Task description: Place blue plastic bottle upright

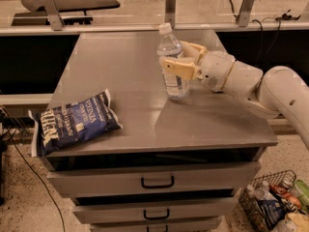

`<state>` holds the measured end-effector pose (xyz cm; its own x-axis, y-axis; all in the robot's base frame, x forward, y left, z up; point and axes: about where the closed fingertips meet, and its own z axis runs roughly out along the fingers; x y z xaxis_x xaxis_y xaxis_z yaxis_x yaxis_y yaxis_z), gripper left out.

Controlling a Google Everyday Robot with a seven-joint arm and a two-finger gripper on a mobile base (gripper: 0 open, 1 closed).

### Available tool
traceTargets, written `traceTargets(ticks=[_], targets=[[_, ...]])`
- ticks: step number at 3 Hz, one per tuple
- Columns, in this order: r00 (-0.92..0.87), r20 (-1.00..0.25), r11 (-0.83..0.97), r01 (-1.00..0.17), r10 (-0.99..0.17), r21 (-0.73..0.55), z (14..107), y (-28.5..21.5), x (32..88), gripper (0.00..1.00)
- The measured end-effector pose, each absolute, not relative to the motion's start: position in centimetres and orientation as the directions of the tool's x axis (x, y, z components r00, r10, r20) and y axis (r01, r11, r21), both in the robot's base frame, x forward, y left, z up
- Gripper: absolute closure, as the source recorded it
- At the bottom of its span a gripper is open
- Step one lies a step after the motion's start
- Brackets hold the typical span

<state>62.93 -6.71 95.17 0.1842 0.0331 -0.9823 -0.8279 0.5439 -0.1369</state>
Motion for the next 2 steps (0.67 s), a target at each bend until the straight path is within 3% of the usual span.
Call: traceTargets(ticks=[1, 2], targets=[[0.220, -0.974, 0.540, -0.826, 0.045, -0.162, 94.82, -8.09, 61.72, 0.53], [0.232, -0.971, 0.541, -0.825, 0.060, -0.164, 93.93, -8.88, 61.10, 0.30]])
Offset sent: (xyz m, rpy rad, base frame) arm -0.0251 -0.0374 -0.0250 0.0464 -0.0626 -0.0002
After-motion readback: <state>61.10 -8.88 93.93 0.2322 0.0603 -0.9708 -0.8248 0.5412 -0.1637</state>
